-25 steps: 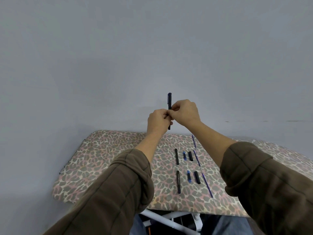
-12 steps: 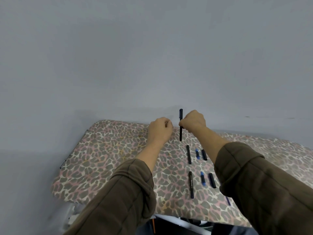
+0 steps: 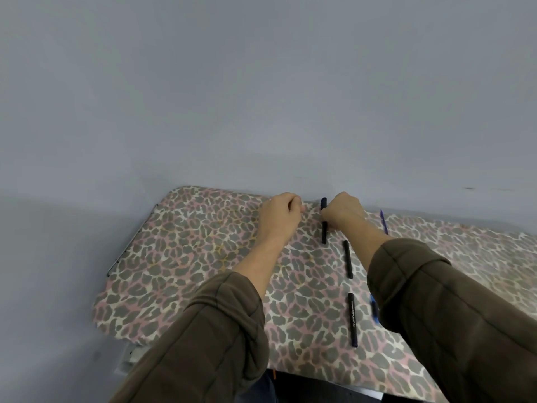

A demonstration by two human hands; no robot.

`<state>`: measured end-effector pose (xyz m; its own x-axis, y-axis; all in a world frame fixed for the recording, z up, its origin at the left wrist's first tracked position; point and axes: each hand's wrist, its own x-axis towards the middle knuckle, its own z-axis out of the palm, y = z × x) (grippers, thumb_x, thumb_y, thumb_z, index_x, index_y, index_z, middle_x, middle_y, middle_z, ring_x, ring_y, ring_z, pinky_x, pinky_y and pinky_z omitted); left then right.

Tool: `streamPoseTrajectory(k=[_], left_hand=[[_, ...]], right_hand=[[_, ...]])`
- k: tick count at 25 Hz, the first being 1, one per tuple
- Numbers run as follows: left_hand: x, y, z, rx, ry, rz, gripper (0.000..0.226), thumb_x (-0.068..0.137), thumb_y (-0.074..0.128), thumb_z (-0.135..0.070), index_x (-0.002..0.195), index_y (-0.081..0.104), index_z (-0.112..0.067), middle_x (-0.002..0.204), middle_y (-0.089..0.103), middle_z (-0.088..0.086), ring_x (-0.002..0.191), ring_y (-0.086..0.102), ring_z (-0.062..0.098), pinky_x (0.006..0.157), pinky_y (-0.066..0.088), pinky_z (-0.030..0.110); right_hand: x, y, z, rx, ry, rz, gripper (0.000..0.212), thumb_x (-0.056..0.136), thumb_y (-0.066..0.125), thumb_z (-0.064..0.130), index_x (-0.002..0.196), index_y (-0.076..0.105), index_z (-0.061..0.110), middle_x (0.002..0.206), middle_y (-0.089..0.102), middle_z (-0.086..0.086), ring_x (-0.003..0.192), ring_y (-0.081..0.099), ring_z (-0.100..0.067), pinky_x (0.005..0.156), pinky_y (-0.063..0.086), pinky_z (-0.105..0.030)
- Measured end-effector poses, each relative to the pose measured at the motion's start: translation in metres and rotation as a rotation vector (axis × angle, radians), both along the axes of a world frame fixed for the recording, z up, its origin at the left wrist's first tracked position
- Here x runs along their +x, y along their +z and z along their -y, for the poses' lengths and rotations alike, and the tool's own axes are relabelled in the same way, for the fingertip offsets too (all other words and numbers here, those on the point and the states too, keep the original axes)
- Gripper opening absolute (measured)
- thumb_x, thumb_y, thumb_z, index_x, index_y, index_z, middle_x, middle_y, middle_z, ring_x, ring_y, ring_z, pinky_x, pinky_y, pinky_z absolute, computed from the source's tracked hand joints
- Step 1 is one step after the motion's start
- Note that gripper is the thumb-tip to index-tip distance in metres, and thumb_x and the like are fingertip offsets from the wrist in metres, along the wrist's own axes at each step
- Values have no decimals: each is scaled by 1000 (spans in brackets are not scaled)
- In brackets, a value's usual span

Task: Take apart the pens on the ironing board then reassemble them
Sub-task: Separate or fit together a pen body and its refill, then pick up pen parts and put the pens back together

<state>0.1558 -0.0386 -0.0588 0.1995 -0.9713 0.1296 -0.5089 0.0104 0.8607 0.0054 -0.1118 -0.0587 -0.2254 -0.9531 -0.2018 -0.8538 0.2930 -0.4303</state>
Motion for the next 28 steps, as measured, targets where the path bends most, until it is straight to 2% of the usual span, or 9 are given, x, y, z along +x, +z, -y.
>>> streamPoseTrajectory(k=[4, 9, 12, 15, 18, 21, 24, 27, 28], left_hand=[[-4, -5, 1, -7, 1, 25, 27, 104, 50, -22, 94, 75, -20, 87, 76, -14, 69, 72, 7, 74, 63, 39], [-8, 3, -4, -1, -17, 54, 26, 104, 49, -25, 95, 74, -22, 90, 77, -14, 70, 73, 9, 72, 63, 40], [-11, 13, -8, -6, -27, 61, 26, 105, 50, -24, 96, 74, -20, 92, 77, -12, 70, 73, 11, 72, 63, 41], [-18, 20, -12, -13, -34, 81, 26, 104, 50, -24, 96, 73, -16, 87, 77, -5, 71, 74, 17, 72, 63, 43], [-28, 26, -23, -16, -57, 93, 28, 103, 51, -23, 92, 74, -11, 84, 77, 7, 72, 74, 26, 70, 62, 47], [-33, 28, -31, -13, -71, 78, 27, 102, 53, -23, 89, 74, -14, 82, 77, -5, 69, 73, 18, 70, 62, 44], [-33, 31, -35, 1, -72, 66, 27, 103, 53, -24, 90, 75, -15, 83, 77, -3, 70, 74, 20, 72, 62, 44], [-30, 37, -38, 20, -69, 74, 28, 103, 52, -24, 92, 74, -10, 86, 77, 4, 73, 75, 25, 73, 62, 47], [-29, 39, -38, 23, -67, 81, 28, 103, 52, -24, 93, 74, -11, 86, 78, 2, 73, 75, 24, 72, 63, 46]], right_hand=[[-1, -1, 2, 21, 13, -7, 33, 99, 60, 25, 72, 47, 13, 71, 55, -6, 59, 54, -22, 48, 39, -30], [-12, 11, -4, 25, 38, 76, 36, 93, 69, 28, 70, 49, 10, 66, 56, -6, 56, 53, -22, 48, 42, -28], [-34, 33, -11, 22, 36, 89, 24, 88, 73, 20, 74, 59, 7, 72, 65, -8, 59, 58, -23, 55, 49, -29], [-51, 44, -28, 80, 84, -26, 14, 86, 70, 10, 74, 64, 7, 76, 70, -6, 60, 60, -20, 52, 48, -25], [-54, 40, -45, 134, 155, -148, 12, 84, 73, 10, 73, 67, 8, 80, 74, -5, 62, 63, -19, 49, 47, -27], [-52, 28, -54, 142, 185, -214, 16, 86, 70, 10, 75, 58, 10, 74, 64, -5, 59, 58, -21, 46, 43, -28], [-51, 19, -59, 135, 218, -252, 26, 89, 65, 12, 72, 46, 14, 68, 51, -3, 53, 48, -19, 42, 36, -27], [-51, 14, -60, 122, 226, -252, 21, 89, 63, 10, 74, 48, 12, 70, 51, -4, 57, 50, -20, 44, 39, -29], [-49, 14, -61, 116, 226, -255, 18, 89, 63, 10, 76, 51, 11, 71, 52, -4, 60, 52, -21, 46, 40, -29]])
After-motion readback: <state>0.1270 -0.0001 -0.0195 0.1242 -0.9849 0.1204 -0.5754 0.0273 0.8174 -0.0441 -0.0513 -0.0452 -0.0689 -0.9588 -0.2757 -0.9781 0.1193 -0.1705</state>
